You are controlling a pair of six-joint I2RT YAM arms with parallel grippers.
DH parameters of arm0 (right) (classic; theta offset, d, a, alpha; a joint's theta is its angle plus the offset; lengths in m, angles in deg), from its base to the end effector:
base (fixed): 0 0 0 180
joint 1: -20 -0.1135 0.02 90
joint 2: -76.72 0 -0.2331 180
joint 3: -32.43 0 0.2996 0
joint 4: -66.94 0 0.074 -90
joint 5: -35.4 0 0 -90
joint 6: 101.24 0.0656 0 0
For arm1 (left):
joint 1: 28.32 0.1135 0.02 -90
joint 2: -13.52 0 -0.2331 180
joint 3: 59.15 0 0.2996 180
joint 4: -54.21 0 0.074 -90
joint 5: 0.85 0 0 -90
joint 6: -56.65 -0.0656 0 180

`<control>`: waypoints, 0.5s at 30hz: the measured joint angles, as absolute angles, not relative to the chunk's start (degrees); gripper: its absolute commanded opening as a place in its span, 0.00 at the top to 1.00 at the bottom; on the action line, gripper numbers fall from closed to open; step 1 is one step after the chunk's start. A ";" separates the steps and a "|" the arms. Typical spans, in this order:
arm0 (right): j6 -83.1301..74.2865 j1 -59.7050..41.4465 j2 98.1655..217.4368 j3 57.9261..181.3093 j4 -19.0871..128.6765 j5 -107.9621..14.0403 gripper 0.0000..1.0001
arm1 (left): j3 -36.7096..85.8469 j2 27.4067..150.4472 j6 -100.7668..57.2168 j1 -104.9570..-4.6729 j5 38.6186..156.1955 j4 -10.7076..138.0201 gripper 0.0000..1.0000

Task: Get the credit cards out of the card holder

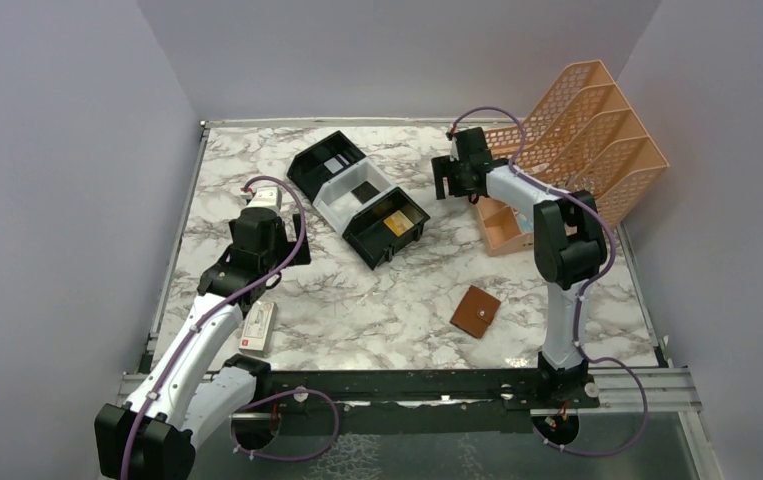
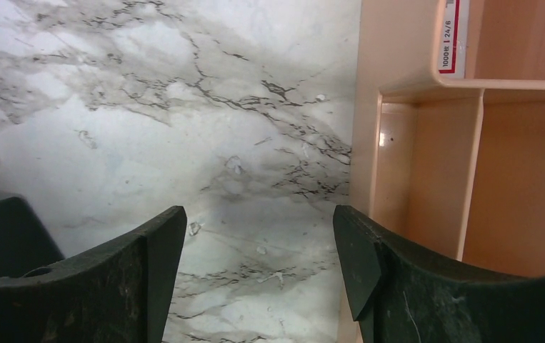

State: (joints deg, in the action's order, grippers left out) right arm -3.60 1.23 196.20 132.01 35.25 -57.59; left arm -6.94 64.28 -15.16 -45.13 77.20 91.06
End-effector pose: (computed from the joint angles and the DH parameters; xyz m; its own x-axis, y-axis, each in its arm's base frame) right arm 0.4774 0.1586 0.1051 -0.7740 -0.1228 -0.6212 -0.1894 0.9810 0.0421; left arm 0.2764 -0.0693 0.2216 -0.5647 -0.1484 -0.8118 -0.0578 0.9884 -0.1405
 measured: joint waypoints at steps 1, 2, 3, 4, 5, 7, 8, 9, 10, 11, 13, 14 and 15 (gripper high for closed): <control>-3.84 1.23 196.25 132.01 35.25 -58.09 0.22 | -6.94 64.28 -15.16 -45.13 77.22 91.06 0.01; -4.10 1.23 196.31 132.01 35.25 -58.68 0.21 | -6.94 64.28 -15.16 -45.13 77.22 91.06 0.01; -4.23 1.23 196.42 132.03 35.25 -59.07 0.21 | -6.94 64.28 -15.16 -45.13 77.24 91.06 0.01; -4.47 1.23 196.51 132.08 35.25 -59.44 0.21 | -6.94 64.28 -15.16 -45.13 77.27 91.06 0.01; -4.69 1.23 196.68 132.25 35.25 -59.77 0.21 | -6.94 64.31 -15.16 -45.13 77.31 91.08 0.01; -5.19 1.23 197.27 132.97 35.25 -60.56 0.20 | -6.94 64.33 -15.16 -45.13 77.38 91.06 0.01; -5.50 1.23 197.75 133.50 35.23 -61.26 0.20 | -6.94 64.33 -15.16 -45.13 77.38 91.06 0.01; -5.61 1.23 198.04 133.78 35.25 -61.74 0.20 | -6.94 64.33 -15.16 -45.13 77.40 91.06 0.01; -5.80 1.26 198.28 133.94 35.25 -62.24 0.20 | -6.94 64.33 -15.16 -45.13 77.40 91.06 0.01; -6.05 1.28 198.45 133.94 35.25 -62.74 0.20 | -6.94 64.33 -15.16 -45.13 77.40 91.06 0.01; -6.33 1.45 198.63 133.94 35.23 -63.20 0.20 | -6.94 64.33 -15.16 -45.13 77.42 91.06 0.01; -6.46 1.56 198.67 133.94 35.23 -63.33 0.20 | -6.94 64.33 -15.16 -45.13 77.44 91.06 0.01; -6.55 1.69 198.67 133.94 35.23 -63.44 0.20 | -6.94 64.33 -15.16 -45.13 77.49 91.06 0.01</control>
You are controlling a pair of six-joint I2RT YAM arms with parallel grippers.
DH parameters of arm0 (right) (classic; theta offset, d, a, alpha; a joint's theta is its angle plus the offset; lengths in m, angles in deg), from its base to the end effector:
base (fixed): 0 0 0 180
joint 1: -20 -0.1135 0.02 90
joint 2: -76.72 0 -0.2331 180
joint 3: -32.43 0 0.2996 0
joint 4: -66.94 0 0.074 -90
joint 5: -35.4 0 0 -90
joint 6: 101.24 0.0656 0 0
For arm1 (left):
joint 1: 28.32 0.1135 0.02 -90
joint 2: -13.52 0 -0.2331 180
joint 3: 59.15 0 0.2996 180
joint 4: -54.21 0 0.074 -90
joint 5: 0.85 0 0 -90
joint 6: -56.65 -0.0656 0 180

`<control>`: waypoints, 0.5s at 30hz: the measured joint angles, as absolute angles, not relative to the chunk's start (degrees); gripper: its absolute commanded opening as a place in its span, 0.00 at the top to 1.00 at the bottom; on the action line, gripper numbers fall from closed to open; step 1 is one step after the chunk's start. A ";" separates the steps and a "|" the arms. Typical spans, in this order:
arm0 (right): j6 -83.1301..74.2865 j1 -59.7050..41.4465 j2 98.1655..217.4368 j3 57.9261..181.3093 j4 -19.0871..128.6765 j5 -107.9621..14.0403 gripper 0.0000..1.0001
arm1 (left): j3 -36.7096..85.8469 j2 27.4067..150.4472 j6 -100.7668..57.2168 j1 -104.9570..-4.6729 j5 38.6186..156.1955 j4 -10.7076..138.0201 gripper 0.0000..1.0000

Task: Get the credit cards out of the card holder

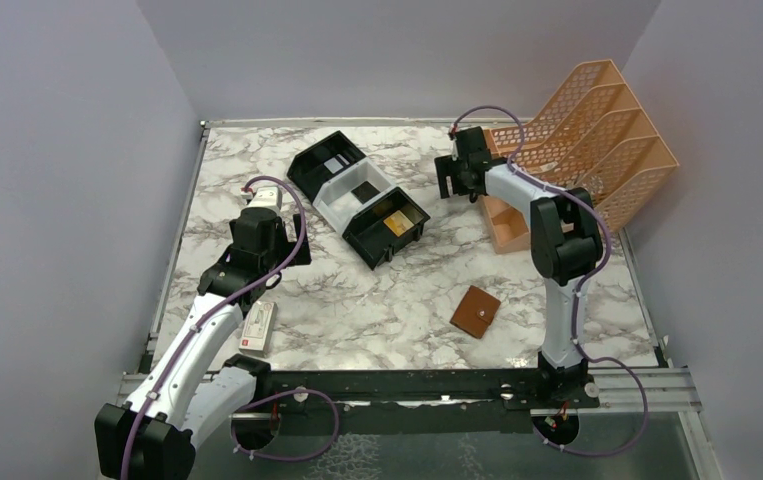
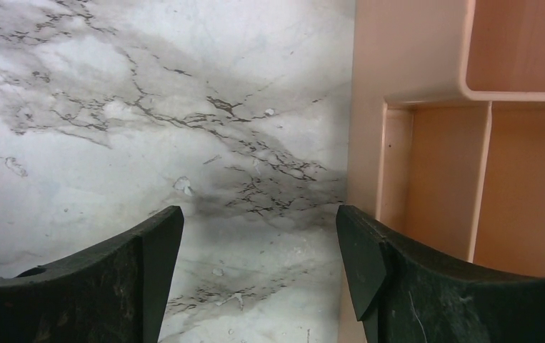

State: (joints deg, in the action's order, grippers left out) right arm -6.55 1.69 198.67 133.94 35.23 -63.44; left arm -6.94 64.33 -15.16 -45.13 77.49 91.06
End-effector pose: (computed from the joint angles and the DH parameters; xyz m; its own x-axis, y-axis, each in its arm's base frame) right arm 0.4867 0.1504 0.0970 -0.7652 -0.1681 -0.6215 -0.1589 0.9848 -0.0708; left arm 0.2765 -0.0697 0.2213 -0.5667 -0.1482 -0.8105 -0.0540 0.9883 -0.1429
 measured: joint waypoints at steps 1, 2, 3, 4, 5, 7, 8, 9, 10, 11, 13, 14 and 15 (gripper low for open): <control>-6.59 1.80 198.67 133.94 35.23 -63.60 0.20 | -6.94 64.33 -15.16 -45.13 77.59 91.06 0.01; -6.59 1.95 198.67 133.94 35.23 -63.79 0.19 | -6.94 64.33 -15.16 -45.13 77.64 91.06 0.01; -6.59 2.04 198.67 133.96 35.23 -63.99 0.18 | -6.94 64.33 -15.18 -45.13 77.70 91.06 0.01; -6.57 2.13 198.71 134.05 35.16 -64.23 0.17 | -6.94 64.37 -15.18 -45.13 77.79 91.06 0.01; -6.44 2.24 198.89 134.53 34.75 -64.58 0.17 | -6.94 64.39 -15.18 -45.13 77.83 91.06 0.01; -5.76 2.52 199.26 135.42 34.24 -65.08 0.17 | -6.94 64.44 -15.20 -45.13 77.86 91.06 0.01; -5.37 2.79 199.33 135.62 34.20 -65.08 0.17 | -6.94 64.44 -15.22 -45.13 77.90 91.06 0.01; -4.93 3.07 199.33 135.71 34.18 -65.06 0.17 | -6.94 64.44 -15.22 -45.13 77.99 91.06 0.01; -4.60 3.35 199.33 135.75 34.13 -65.06 0.17 | -6.94 64.44 -15.25 -45.13 78.03 91.06 0.01; -4.36 3.66 199.33 135.77 34.16 -65.06 0.17 | -6.94 64.44 -15.27 -45.13 78.05 91.06 0.01; -4.19 4.27 199.33 135.77 34.11 -64.91 0.17 | -6.94 64.44 -15.29 -45.13 78.18 91.06 0.01; -4.01 4.53 199.33 135.77 34.11 -64.73 0.17 | -6.94 64.44 -15.29 -45.13 78.23 91.06 0.01; -3.93 4.73 199.33 135.77 34.11 -64.58 0.17 | -6.94 64.44 -15.29 -45.13 78.25 91.06 0.01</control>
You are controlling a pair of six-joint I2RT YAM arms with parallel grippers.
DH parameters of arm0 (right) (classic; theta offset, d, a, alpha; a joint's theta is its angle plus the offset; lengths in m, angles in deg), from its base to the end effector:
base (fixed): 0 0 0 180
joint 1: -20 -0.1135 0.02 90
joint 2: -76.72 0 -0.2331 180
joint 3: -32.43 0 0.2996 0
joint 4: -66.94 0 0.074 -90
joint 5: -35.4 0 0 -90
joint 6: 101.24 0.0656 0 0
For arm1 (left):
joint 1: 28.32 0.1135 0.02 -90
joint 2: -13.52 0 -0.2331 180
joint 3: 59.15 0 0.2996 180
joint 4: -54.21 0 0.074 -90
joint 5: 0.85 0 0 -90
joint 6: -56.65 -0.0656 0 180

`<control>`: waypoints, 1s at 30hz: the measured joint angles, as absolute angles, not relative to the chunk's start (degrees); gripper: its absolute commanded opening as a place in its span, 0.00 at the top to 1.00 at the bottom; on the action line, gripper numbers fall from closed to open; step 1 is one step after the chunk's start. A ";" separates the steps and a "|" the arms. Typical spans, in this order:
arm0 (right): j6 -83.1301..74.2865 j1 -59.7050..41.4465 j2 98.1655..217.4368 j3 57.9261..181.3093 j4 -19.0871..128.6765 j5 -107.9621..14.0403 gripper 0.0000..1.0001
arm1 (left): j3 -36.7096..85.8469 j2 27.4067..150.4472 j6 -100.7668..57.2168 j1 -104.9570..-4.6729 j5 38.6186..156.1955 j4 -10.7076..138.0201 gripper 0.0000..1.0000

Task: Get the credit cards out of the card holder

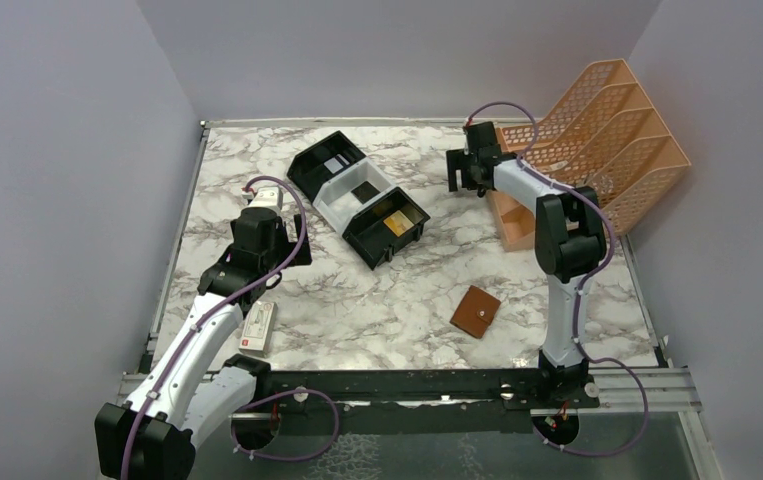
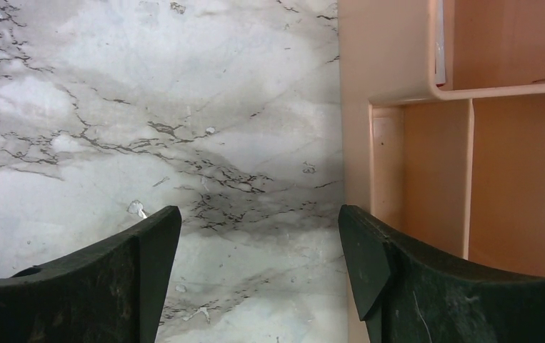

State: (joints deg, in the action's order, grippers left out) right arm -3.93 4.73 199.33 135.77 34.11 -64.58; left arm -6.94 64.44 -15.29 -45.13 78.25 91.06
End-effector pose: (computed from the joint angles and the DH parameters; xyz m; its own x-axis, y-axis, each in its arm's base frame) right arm 0.4984 0.1243 0.1016 -0.7750 -0.0817 -0.6267 -0.0586 0.9966 -0.0575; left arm 0.2766 -0.0706 0.2207 -0.5717 -0.1453 -0.8075 -0.0426 0.9881 -0.1476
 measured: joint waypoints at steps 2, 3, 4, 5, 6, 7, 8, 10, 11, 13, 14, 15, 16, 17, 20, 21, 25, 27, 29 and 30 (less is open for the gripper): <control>-3.66 4.86 199.33 135.90 33.89 -64.51 0.17 | -6.94 64.44 -15.29 -45.13 78.29 91.06 0.01; -3.49 4.91 199.33 136.30 33.17 -64.38 0.17 | -6.91 64.44 -15.29 -45.13 78.32 91.06 0.01; -3.31 4.91 199.33 136.60 32.63 -64.32 0.17 | -6.94 64.44 -15.29 -45.13 78.34 91.06 0.01; -3.09 5.01 199.30 136.93 32.19 -63.75 0.17 | -6.94 64.44 -15.29 -45.13 78.38 91.06 0.01; -2.90 5.15 199.17 137.19 32.04 -62.61 0.17 | -6.94 64.44 -15.29 -45.13 78.40 91.06 0.01; -2.59 5.34 198.96 137.26 32.04 -61.06 0.17 | -6.94 64.44 -15.29 -45.13 78.42 91.06 0.01; -2.13 5.45 198.52 137.15 31.95 -59.12 0.17 | -6.94 64.46 -15.29 -45.13 78.45 91.06 0.01; -0.76 5.45 196.84 136.30 31.95 -55.64 0.18 | -6.94 64.55 -15.29 -45.13 78.45 91.06 0.01; 0.03 5.45 195.17 135.07 32.30 -53.52 0.18 | -6.94 64.59 -15.29 -45.13 78.47 91.06 0.01; 2.09 5.28 191.35 132.73 32.76 -50.48 0.19 | -6.94 64.72 -15.29 -45.13 78.47 91.06 0.01; 3.05 4.95 189.71 131.90 32.89 -49.67 0.19 | -6.94 64.74 -15.29 -45.13 78.45 91.06 0.01; 4.31 4.40 187.87 131.09 33.15 -48.97 0.20 | -6.94 64.76 -15.29 -45.13 78.45 91.06 0.01; 5.87 3.48 185.84 130.18 33.87 -48.69 0.20 | -6.94 64.74 -15.29 -45.13 78.45 91.06 0.01; 7.46 2.44 184.07 129.19 34.75 -48.76 0.20 | -6.94 64.74 -15.29 -45.13 78.42 91.06 0.01; 12.07 -2.24 179.55 125.35 38.07 -49.74 0.20 | -6.94 64.72 -15.29 -45.13 78.40 91.06 0.01; 13.54 -4.23 178.61 124.36 38.86 -50.18 0.20 | -6.94 64.70 -15.29 -45.11 78.38 91.04 0.01; 19.88 -12.71 178.23 123.18 40.39 -55.44 0.21 | -6.94 64.57 -15.29 -44.87 78.14 91.06 0.01; 23.35 -16.73 178.76 123.58 39.90 -59.64 0.21 | -6.94 64.50 -15.29 -44.87 78.01 91.06 0.01; 27.68 -20.67 180.27 125.74 38.20 -64.30 0.22 | -6.94 64.50 -15.29 -44.87 77.94 91.06 0.01; 29.52 -22.07 181.32 127.25 37.37 -66.24 0.22 | -6.94 64.50 -15.29 -44.87 77.92 91.06 0.01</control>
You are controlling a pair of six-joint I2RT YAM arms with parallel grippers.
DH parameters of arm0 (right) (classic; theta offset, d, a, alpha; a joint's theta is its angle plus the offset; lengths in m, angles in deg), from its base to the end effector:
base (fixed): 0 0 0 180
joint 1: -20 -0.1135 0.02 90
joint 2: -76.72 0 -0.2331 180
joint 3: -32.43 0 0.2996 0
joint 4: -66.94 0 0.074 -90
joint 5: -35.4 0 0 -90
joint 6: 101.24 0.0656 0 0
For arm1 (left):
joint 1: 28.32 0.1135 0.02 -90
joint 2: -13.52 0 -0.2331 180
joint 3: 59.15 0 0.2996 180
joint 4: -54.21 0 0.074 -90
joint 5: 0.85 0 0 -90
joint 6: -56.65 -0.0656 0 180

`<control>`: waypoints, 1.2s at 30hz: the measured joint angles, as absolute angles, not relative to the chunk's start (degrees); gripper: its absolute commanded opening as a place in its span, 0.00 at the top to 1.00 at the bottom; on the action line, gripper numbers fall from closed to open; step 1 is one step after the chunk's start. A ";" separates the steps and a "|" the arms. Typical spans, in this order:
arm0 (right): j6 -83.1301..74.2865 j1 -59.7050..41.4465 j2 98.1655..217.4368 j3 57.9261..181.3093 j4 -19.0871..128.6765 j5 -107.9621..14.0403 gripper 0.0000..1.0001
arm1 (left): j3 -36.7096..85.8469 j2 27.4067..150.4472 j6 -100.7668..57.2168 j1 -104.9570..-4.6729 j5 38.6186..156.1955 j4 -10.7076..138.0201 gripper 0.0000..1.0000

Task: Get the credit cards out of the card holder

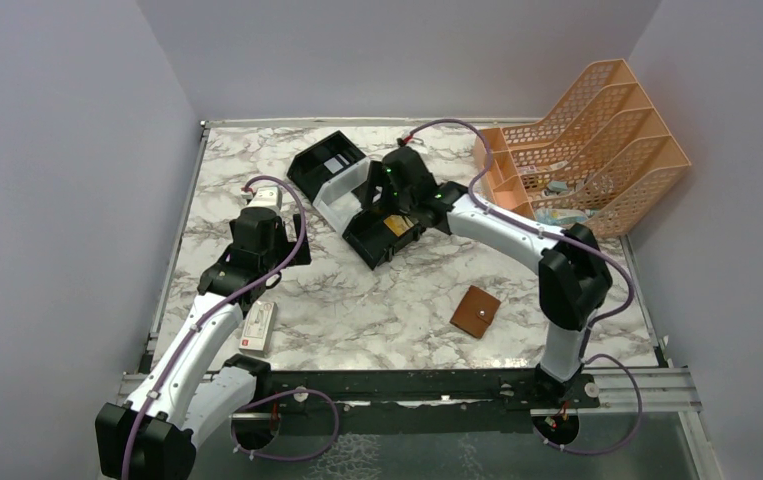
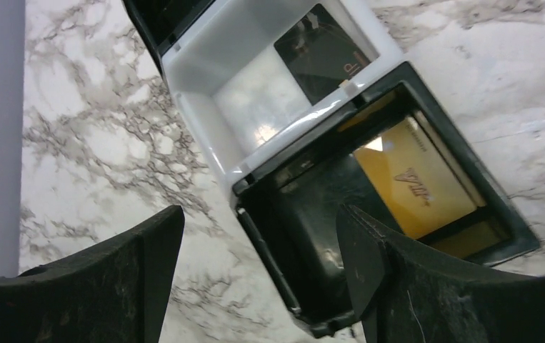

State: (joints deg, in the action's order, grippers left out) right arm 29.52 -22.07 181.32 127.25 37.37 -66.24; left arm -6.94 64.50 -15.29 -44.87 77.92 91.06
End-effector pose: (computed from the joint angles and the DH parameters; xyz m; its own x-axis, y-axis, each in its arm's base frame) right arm 0.3659 0.3124 0.2005 -0.7094 0.2211 -0.6693 -0.1021 0.9073 0.4080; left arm 0.2771 -0.0690 0.2205 -0.5703 -0.1477 -0.8080 -0.0517 0.9882 -0.1442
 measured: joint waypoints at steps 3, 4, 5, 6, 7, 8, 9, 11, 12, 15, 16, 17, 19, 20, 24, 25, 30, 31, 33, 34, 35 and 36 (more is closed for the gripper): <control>35.46 -25.19 184.84 132.27 34.18 -71.20 0.21 | -6.94 64.50 -15.29 -44.81 77.83 91.06 0.01; 37.34 -25.80 185.93 133.85 32.87 -72.51 0.22 | -6.94 64.50 -15.29 -44.81 77.77 91.06 0.01; 39.74 -26.33 187.26 135.77 31.21 -74.11 0.23 | -6.94 64.50 -15.29 -44.76 77.77 91.06 0.01; 41.49 -26.59 188.27 137.08 29.89 -75.01 0.24 | -6.94 64.50 -15.29 -44.76 77.75 91.06 0.01; 43.92 -26.81 189.71 139.07 27.66 -76.10 0.26 | -6.94 64.50 -15.29 -44.76 77.75 91.06 0.01; 45.78 -26.87 190.96 140.76 25.92 -76.78 0.27 | -6.94 64.50 -15.29 -44.76 77.75 91.06 0.01; 47.39 -26.87 192.27 142.50 24.10 -77.39 0.27 | -6.94 64.50 -15.29 -44.76 77.75 91.06 0.01; 50.32 -26.87 195.13 146.13 20.63 -78.02 0.27 | -6.94 64.48 -15.29 -44.76 77.75 91.06 0.01; 51.35 -26.87 196.40 147.75 19.21 -78.11 0.27 | -6.94 64.41 -15.29 -44.74 77.75 91.06 0.01; 53.21 -26.81 199.57 151.18 16.39 -78.07 0.30 | -6.94 64.31 -15.29 -44.52 77.73 91.06 0.01; 53.58 -26.83 200.20 151.62 15.80 -78.07 0.32 | -6.94 64.20 -15.29 -44.50 77.70 91.06 0.01; 53.80 -26.83 200.51 151.64 15.47 -78.00 0.33 | -6.91 64.09 -15.29 -44.50 77.70 91.06 0.01; 54.19 -26.83 200.88 151.64 15.05 -77.85 0.35 | -6.94 63.87 -15.29 -44.50 77.70 91.06 0.01; 54.37 -26.83 201.08 151.75 14.94 -77.74 0.36 | -6.94 63.76 -15.29 -44.48 77.68 91.06 0.01; 54.72 -26.83 202.78 153.98 14.48 -77.15 0.36 | -6.94 63.65 -15.29 -44.46 77.68 91.06 0.01; 54.76 -26.83 203.15 154.33 14.44 -77.04 0.36 | -6.94 63.65 -15.29 -44.46 77.68 91.06 0.01; 55.09 -26.83 204.44 154.57 14.29 -76.75 0.40 | -6.94 63.65 -15.29 -44.46 77.68 91.06 0.01; 55.13 -26.83 204.62 154.57 14.24 -76.73 0.40 | -6.94 63.65 -15.29 -44.46 77.70 91.06 0.01; 55.13 -26.83 204.79 154.57 14.27 -76.60 0.42 | -6.94 63.65 -15.29 -44.46 77.70 91.06 0.01; 55.11 -26.83 204.81 154.57 14.27 -76.56 0.43 | -6.94 63.65 -15.29 -44.46 77.70 91.06 0.01; 55.02 -26.83 204.83 154.57 14.29 -76.45 0.43 | -6.94 63.65 -15.29 -44.46 77.70 91.06 0.01; 54.94 -26.83 204.88 154.61 14.29 -76.36 0.43 | -6.94 63.65 -15.29 -44.46 77.68 91.06 0.01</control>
